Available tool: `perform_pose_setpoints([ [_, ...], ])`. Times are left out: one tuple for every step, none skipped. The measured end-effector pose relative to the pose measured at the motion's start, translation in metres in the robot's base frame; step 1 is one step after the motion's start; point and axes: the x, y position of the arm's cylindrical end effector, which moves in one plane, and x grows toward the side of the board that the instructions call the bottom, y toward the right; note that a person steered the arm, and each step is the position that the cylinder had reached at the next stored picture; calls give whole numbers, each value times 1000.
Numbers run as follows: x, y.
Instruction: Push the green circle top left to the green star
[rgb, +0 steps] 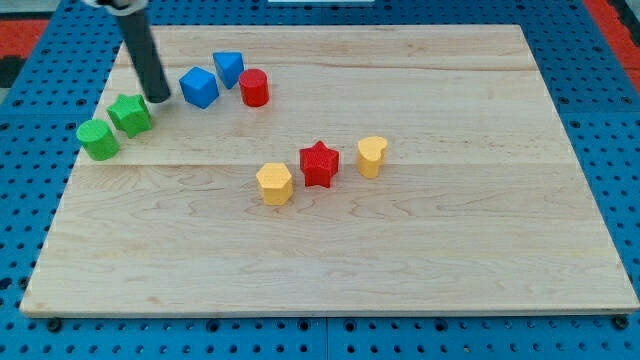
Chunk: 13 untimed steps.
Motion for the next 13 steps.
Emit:
perform_pose_setpoints([
  [10,-10],
  [5,-4],
  [7,-34],
  [21,-20],
  [39,12],
  [-8,-22],
  [-13,-71],
  [15,-72],
  [70,-73],
  [72,-73],
  [95,-72],
  [107,-62],
  [91,-73],
])
